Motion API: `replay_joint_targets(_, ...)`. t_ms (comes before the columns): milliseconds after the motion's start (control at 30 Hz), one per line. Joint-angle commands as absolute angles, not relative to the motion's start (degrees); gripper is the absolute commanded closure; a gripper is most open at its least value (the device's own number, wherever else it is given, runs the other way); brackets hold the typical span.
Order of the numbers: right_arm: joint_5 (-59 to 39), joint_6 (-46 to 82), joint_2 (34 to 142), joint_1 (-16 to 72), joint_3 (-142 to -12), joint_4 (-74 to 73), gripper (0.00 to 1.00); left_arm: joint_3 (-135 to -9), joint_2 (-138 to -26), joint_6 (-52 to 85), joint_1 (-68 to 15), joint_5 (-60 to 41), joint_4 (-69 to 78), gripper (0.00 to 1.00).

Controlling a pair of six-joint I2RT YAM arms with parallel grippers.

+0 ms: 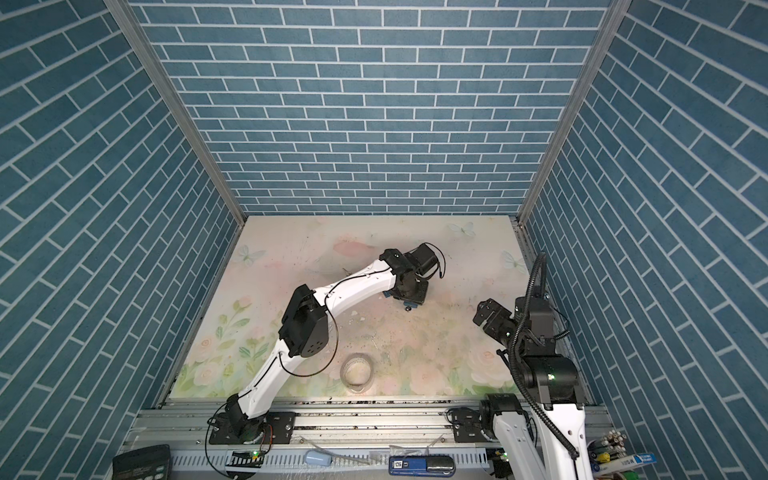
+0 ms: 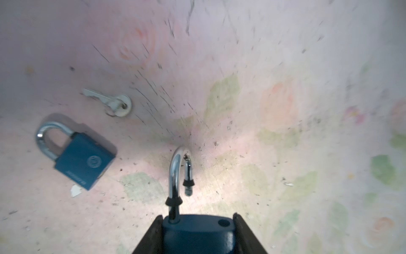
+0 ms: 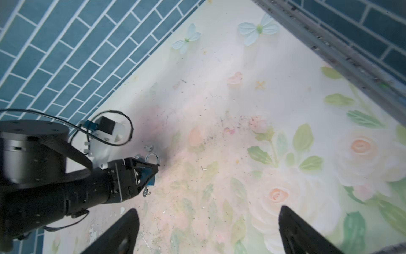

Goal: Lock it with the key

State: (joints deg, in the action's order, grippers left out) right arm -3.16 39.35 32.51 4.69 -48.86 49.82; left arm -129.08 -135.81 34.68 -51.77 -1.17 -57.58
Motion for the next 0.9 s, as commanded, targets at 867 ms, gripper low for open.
replay_joint_targets(867, 15.37, 44.30, 56.65, 37.26, -34.28, -11.53, 0.19, -118.35, -116.41, 53.52, -44.94, -5.25, -43.79, 0.83)
